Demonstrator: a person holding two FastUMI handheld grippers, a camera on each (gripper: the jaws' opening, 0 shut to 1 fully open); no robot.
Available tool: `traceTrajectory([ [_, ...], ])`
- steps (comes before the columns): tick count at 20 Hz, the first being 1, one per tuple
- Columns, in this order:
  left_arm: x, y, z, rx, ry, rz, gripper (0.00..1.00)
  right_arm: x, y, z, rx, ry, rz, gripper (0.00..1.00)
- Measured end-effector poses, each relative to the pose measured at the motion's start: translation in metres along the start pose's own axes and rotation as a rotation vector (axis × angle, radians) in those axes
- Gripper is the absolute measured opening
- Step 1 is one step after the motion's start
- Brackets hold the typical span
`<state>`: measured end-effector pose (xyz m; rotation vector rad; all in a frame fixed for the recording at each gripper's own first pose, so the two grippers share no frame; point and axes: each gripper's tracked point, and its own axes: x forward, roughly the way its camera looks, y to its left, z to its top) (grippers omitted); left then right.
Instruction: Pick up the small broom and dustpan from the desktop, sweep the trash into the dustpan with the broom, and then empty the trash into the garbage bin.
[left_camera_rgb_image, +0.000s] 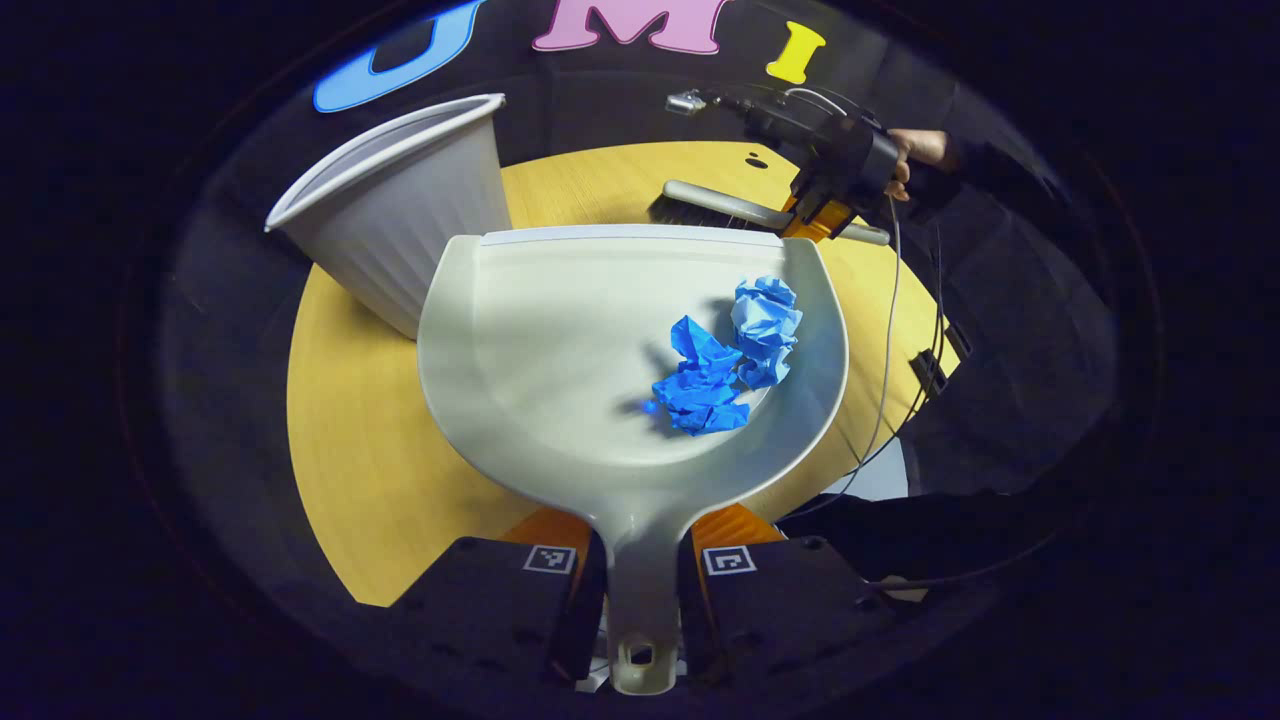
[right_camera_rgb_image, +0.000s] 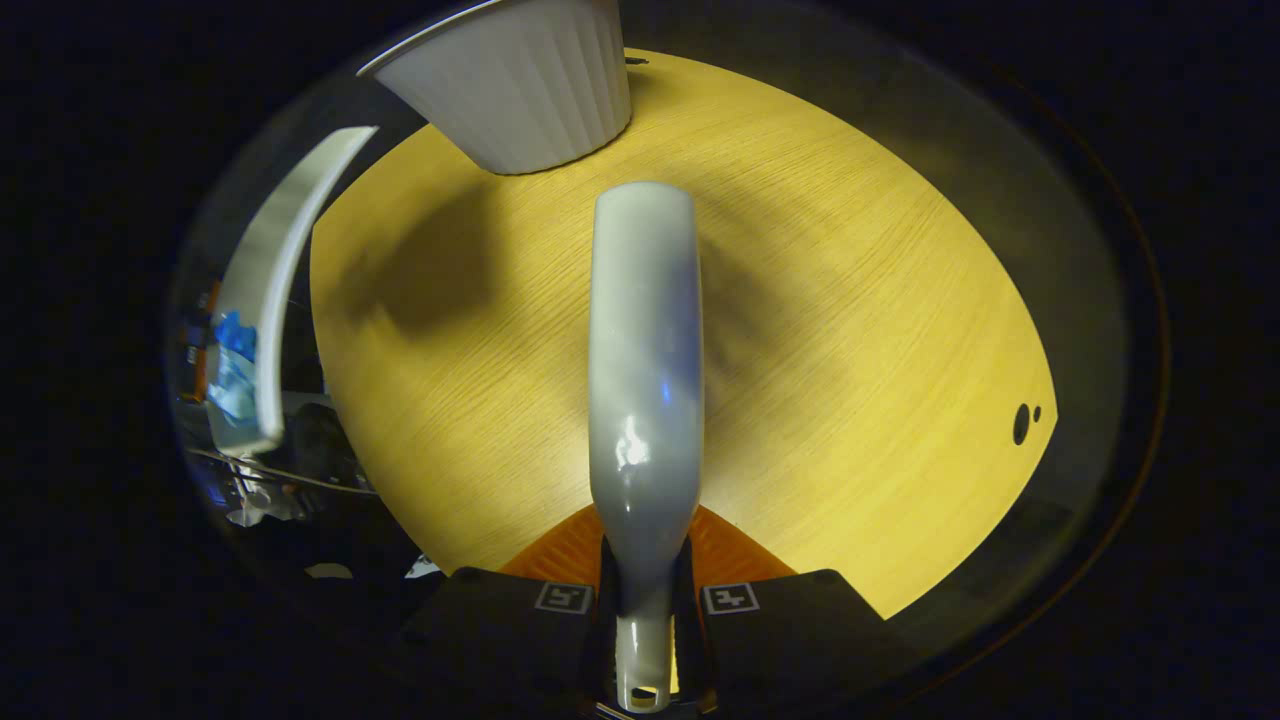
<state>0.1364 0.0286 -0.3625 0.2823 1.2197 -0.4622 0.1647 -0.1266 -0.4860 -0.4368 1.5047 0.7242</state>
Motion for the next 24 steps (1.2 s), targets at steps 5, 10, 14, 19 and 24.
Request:
traceTrajectory([
  [5, -0.01, 0.013, 0.043, -0.064, -0.079, 0.085, 0.3, -0.02, 0.021, -0.019, 0.087, -0.002, -0.061, 0.26],
  [10, -0.025, 0.041, 0.083, -0.1, -0.096, 0.229, 0.3, -0.036, 0.039, -0.009, 0.178, -0.092, -0.008, 0.3],
  [14, 0.004, 0.114, 0.127, -0.008, 0.008, 0.387, 0.3, -0.045, 0.034, -0.011, 0.244, -0.14, 0.04, 0.26],
  [19, 0.054, 0.101, 0.187, 0.089, 0.169, 0.456, 0.3, -0.036, 0.038, -0.019, 0.257, -0.169, 0.043, 0.26],
  [24, 0.091, 0.092, 0.207, 0.39, 0.379, 0.67, 0.3, -0.03, 0.037, -0.024, 0.287, -0.2, 0.055, 0.26],
])
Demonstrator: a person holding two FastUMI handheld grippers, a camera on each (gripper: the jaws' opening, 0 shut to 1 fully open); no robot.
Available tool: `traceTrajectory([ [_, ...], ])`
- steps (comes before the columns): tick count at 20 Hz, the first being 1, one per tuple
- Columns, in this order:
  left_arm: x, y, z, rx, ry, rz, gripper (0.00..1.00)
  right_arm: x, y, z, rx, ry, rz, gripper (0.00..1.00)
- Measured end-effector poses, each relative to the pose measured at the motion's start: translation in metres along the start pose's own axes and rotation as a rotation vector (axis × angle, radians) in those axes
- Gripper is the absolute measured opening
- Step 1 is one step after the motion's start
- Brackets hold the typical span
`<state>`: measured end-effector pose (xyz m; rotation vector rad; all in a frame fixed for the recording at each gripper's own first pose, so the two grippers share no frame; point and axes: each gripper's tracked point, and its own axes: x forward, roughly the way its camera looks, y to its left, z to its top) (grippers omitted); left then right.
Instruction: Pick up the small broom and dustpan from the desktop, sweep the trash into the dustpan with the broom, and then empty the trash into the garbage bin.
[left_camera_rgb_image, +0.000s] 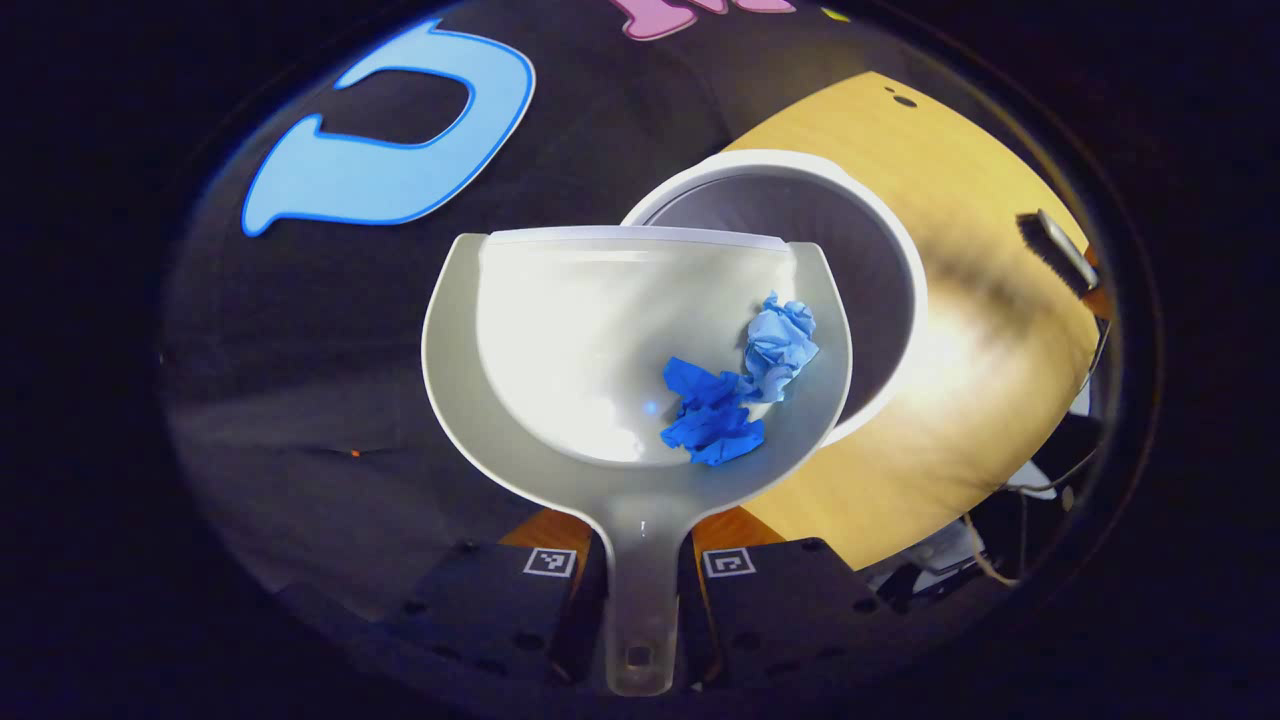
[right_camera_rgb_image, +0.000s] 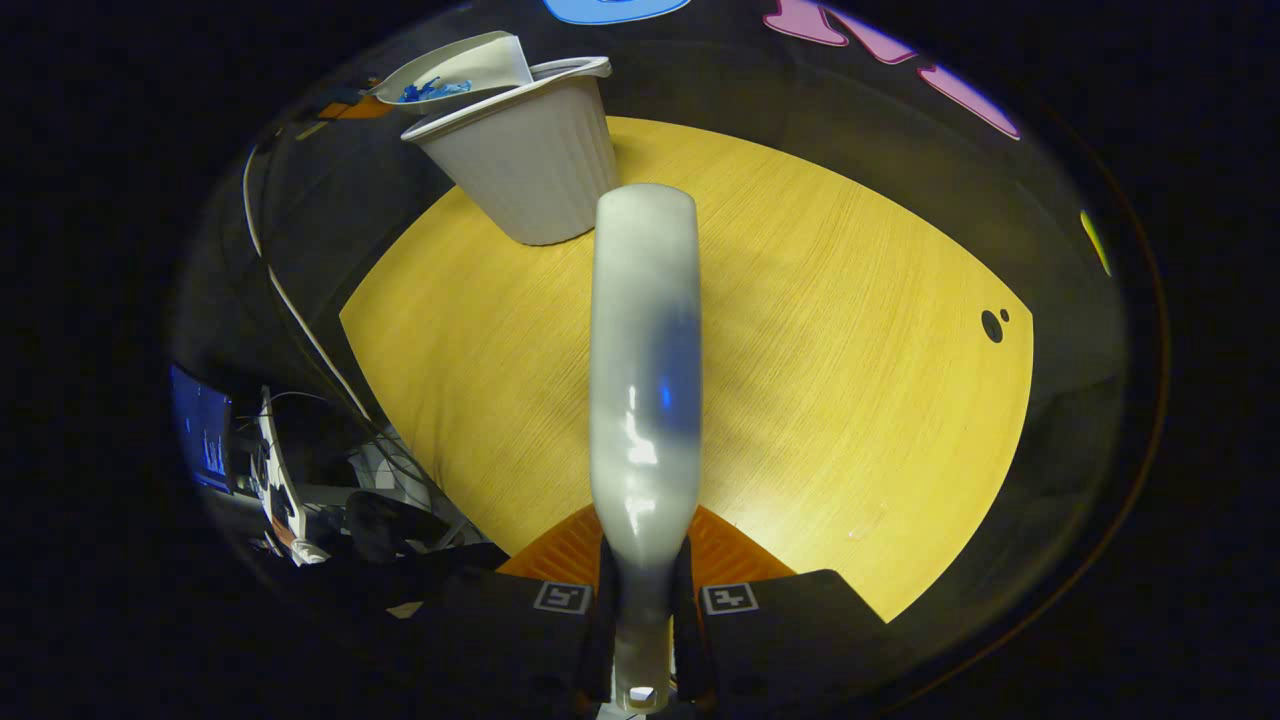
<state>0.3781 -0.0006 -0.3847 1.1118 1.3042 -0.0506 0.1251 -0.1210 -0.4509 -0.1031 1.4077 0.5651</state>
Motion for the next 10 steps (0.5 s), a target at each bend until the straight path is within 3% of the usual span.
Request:
traceTrajectory([
  [5, -0.005, -0.002, 0.008, 0.266, 0.073, 0.163, 0.3, 0.006, 0.0, -0.006, 0.026, -0.014, 0.005, 0.22],
  [6, -0.003, -0.004, 0.007, 0.287, 0.067, 0.166, 0.3, 0.006, 0.002, -0.006, 0.028, -0.016, 0.006, 0.26],
  [10, 0.003, -0.008, -0.001, 0.217, 0.036, 0.115, 0.3, 0.007, -0.002, -0.011, 0.047, -0.01, 0.013, 0.26],
])
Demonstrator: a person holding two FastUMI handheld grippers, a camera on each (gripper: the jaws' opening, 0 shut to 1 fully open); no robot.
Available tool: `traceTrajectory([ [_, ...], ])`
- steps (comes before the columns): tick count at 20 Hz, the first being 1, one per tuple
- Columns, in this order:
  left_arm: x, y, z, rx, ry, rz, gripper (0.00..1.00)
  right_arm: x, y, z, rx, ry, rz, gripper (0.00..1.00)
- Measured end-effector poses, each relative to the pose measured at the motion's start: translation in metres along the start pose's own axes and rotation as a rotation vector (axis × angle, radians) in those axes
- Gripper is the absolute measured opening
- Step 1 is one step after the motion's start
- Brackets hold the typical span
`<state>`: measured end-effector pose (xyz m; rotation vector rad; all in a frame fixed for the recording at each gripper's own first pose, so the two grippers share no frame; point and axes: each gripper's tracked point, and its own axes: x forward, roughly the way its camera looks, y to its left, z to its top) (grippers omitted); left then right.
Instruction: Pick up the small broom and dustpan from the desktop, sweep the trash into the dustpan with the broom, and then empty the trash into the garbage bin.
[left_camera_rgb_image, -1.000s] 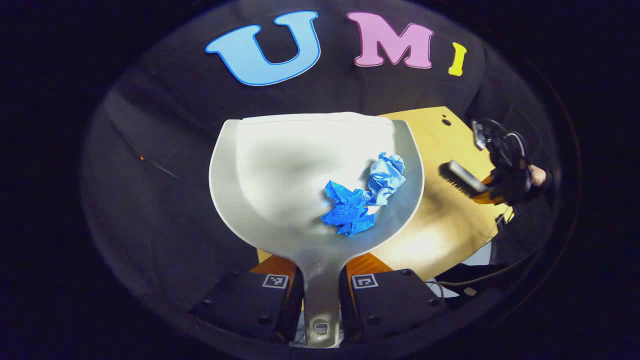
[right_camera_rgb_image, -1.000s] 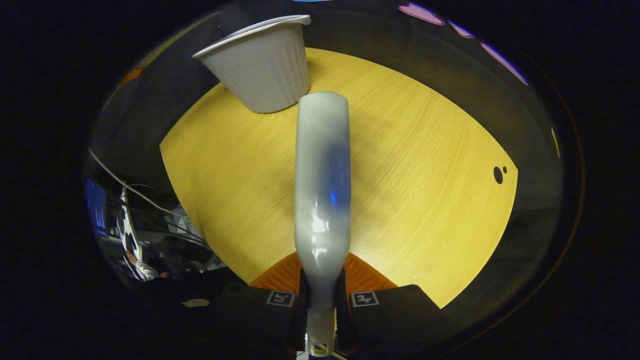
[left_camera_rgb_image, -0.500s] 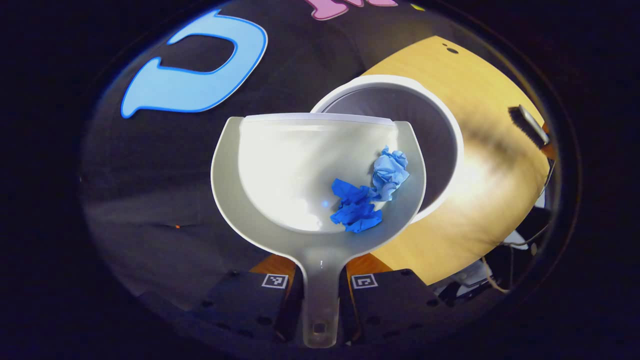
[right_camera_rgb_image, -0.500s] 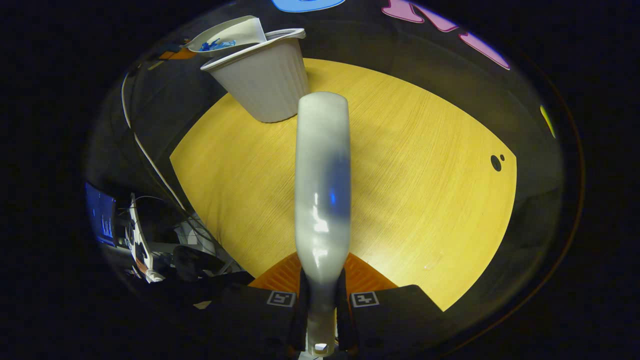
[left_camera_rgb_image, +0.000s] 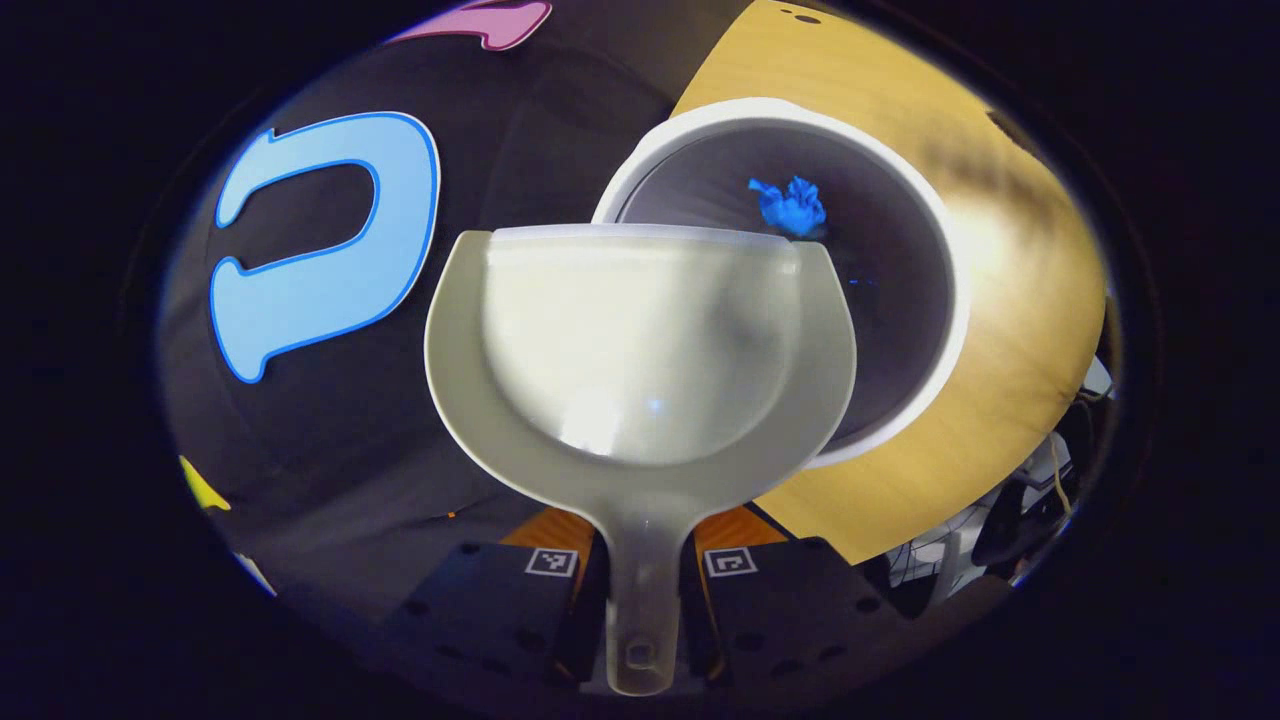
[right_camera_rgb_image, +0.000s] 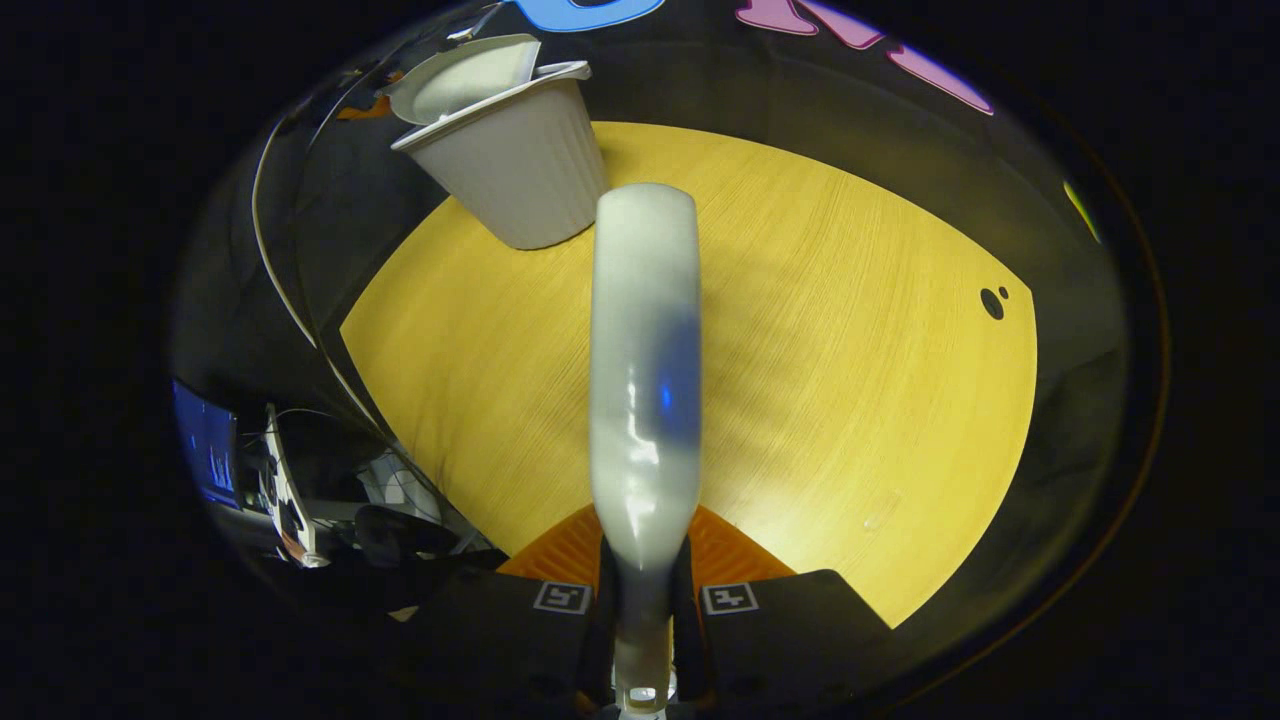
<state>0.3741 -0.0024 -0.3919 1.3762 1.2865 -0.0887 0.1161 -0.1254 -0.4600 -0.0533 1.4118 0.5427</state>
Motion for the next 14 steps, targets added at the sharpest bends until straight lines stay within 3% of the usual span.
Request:
traceTrajectory([
  [3, -0.004, -0.003, -0.002, -0.106, -0.06, 0.005, 0.3, 0.0, -0.005, -0.005, 0.009, 0.006, -0.023, 0.26],
  [10, -0.007, -0.015, 0.024, -0.447, -0.428, -0.07, 0.3, -0.013, -0.031, -0.011, 0.079, -0.028, -0.079, 0.26],
  [14, 0.006, -0.031, 0.047, -0.571, -0.61, -0.167, 0.29, -0.009, -0.038, -0.023, 0.11, -0.019, -0.115, 0.26],
])
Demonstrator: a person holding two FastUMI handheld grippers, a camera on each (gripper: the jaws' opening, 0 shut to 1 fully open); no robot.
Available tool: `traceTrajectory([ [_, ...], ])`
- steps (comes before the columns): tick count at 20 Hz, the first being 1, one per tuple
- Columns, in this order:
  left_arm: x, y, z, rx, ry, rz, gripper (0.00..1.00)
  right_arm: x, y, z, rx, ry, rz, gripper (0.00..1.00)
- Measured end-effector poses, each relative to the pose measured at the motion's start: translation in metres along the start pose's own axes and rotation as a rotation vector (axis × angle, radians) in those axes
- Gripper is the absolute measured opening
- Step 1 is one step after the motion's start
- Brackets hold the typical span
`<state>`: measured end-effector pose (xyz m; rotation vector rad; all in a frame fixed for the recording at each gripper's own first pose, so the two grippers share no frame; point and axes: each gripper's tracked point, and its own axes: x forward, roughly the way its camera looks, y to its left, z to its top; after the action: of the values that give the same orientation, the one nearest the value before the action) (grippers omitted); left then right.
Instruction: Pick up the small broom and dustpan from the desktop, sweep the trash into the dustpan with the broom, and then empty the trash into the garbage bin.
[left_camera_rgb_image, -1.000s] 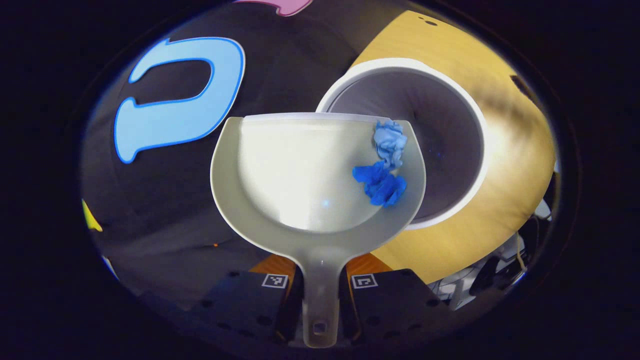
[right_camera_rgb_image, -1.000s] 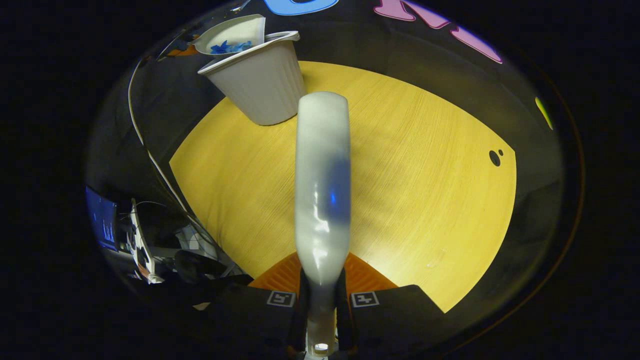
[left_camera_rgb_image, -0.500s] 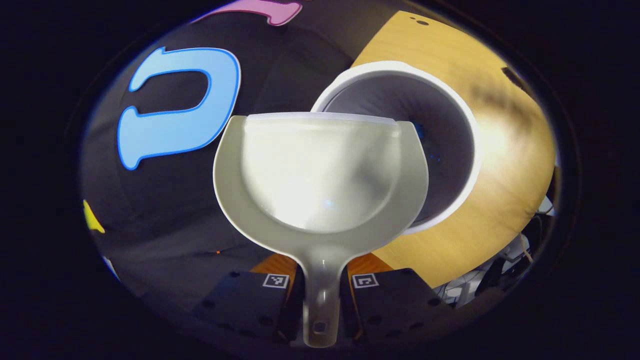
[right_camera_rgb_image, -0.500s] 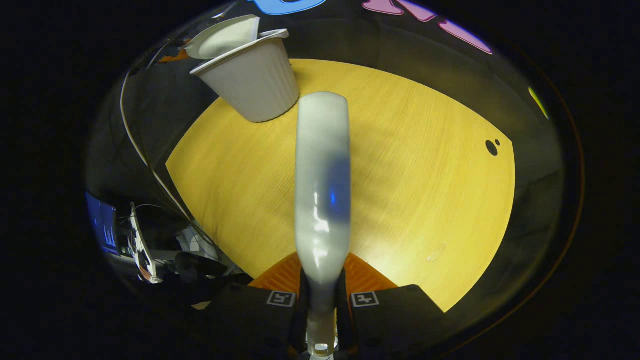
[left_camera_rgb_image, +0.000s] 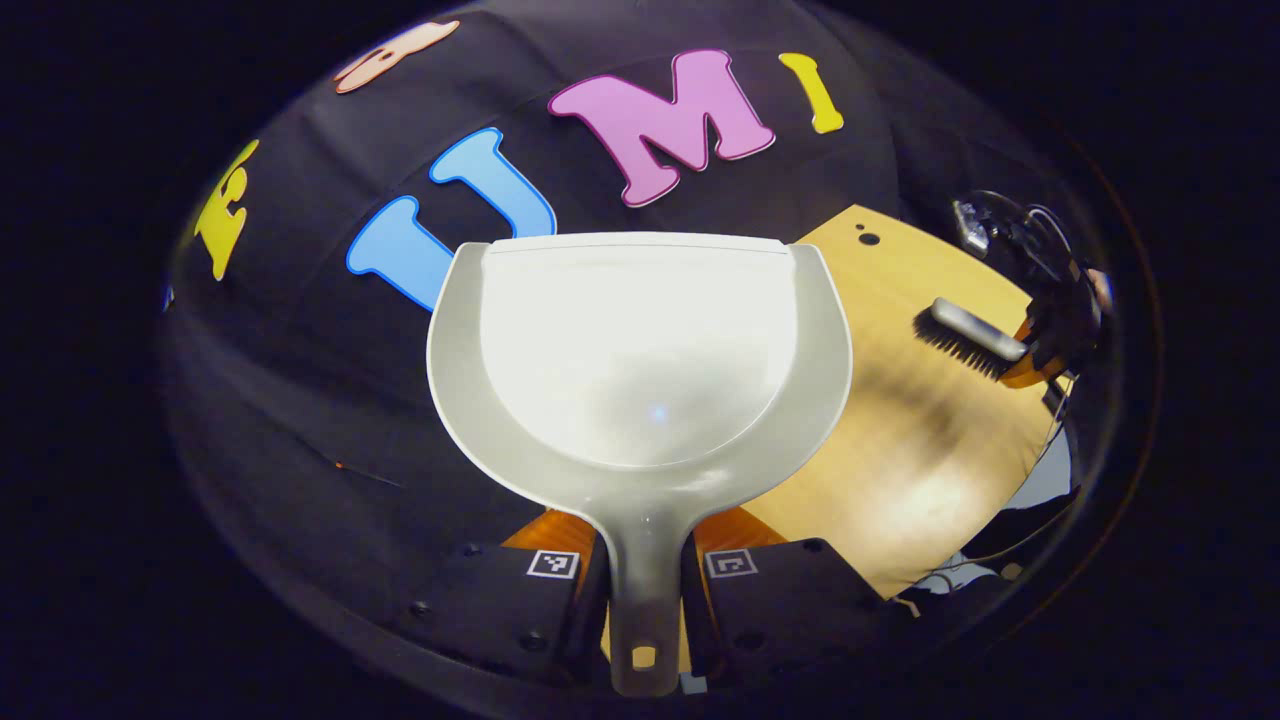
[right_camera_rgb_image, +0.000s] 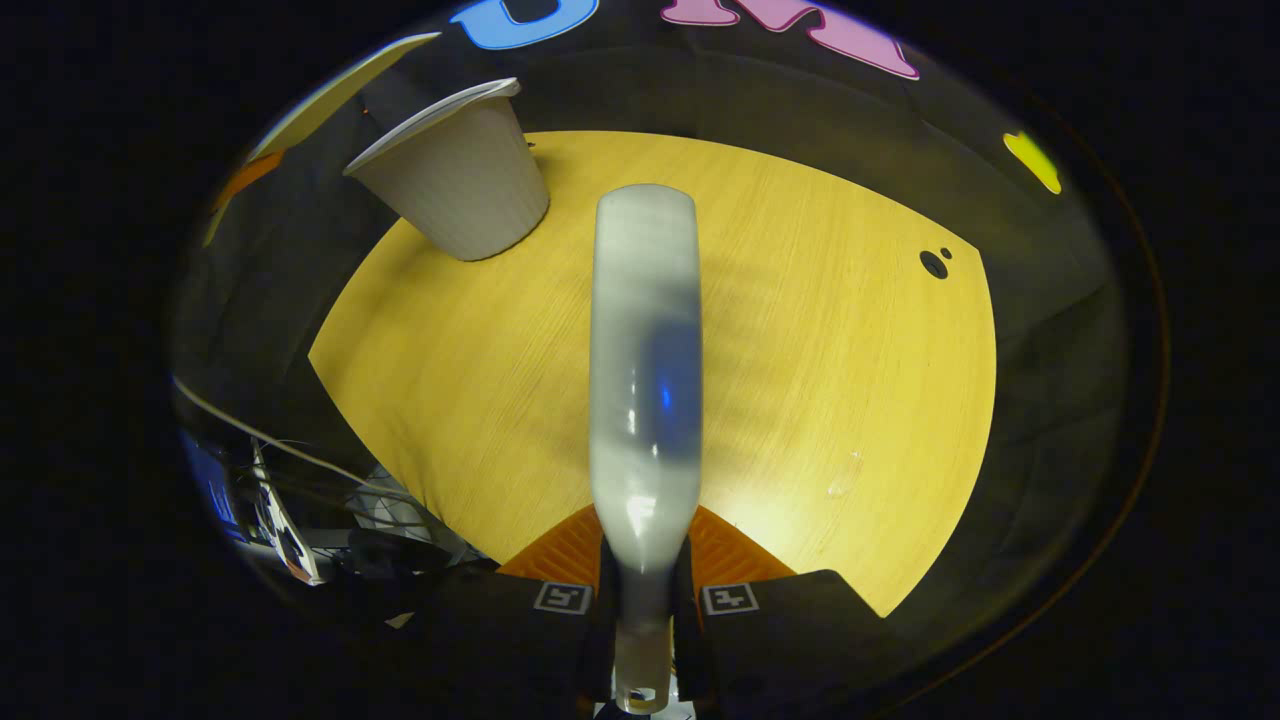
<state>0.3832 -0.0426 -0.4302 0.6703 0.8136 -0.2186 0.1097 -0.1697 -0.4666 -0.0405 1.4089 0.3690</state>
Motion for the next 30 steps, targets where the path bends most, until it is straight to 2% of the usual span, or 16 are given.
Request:
traceTrajectory([
  [4, 0.043, -0.046, 0.008, -0.164, -0.034, -0.132, 0.3, 0.006, -0.005, -0.015, 0.067, 0.005, -0.008, 0.26],
  [5, 0.06, -0.061, 0.011, -0.222, -0.025, -0.16, 0.3, 0.012, -0.004, -0.02, 0.095, 0.01, -0.003, 0.22],
  [6, 0.062, -0.087, 0.004, -0.276, -0.012, -0.184, 0.3, 0.018, -0.004, -0.024, 0.115, 0.015, -0.006, 0.26],
  [7, 0.072, -0.11, 0.0, -0.312, 0.001, -0.205, 0.3, 0.024, -0.005, -0.026, 0.128, 0.021, -0.021, 0.22],
  [8, 0.083, -0.126, -0.006, -0.326, 0.019, -0.222, 0.3, 0.028, -0.008, -0.03, 0.13, 0.03, -0.038, 0.26],
  [12, 0.131, -0.167, -0.036, -0.375, 0.09, -0.235, 0.3, 0.049, -0.009, -0.038, 0.186, 0.051, -0.06, 0.26],
  [15, 0.16, -0.193, -0.058, -0.459, 0.218, -0.235, 0.3, 0.069, -0.004, -0.035, 0.252, 0.055, -0.07, 0.22],
  [16, 0.165, -0.203, -0.062, -0.48, 0.251, -0.242, 0.31, 0.076, -0.008, -0.037, 0.244, 0.068, -0.087, 0.26],
  [17, 0.168, -0.212, -0.066, -0.5, 0.288, -0.252, 0.31, 0.082, -0.012, -0.039, 0.231, 0.091, -0.111, 0.26],
  [18, 0.169, -0.217, -0.07, -0.518, 0.322, -0.267, 0.31, 0.089, -0.014, -0.041, 0.228, 0.112, -0.123, 0.26],
  [19, 0.17, -0.226, -0.071, -0.536, 0.352, -0.281, 0.3, 0.096, -0.015, -0.042, 0.235, 0.126, -0.128, 0.3],
  [20, 0.172, -0.231, -0.073, -0.543, 0.382, -0.287, 0.3, 0.101, -0.014, -0.042, 0.251, 0.136, -0.126, 0.27],
  [23, 0.175, -0.231, -0.078, -0.504, 0.46, -0.282, 0.31, 0.112, -0.015, -0.045, 0.26, 0.176, -0.123, 0.26],
  [25, 0.173, -0.231, -0.076, -0.491, 0.485, -0.278, 0.3, 0.118, -0.018, -0.048, 0.254, 0.221, -0.133, 0.26],
  [30, 0.169, -0.223, -0.066, -0.542, 0.536, -0.318, 0.3, 0.132, -0.022, -0.044, 0.267, 0.253, -0.121, 0.26],
])
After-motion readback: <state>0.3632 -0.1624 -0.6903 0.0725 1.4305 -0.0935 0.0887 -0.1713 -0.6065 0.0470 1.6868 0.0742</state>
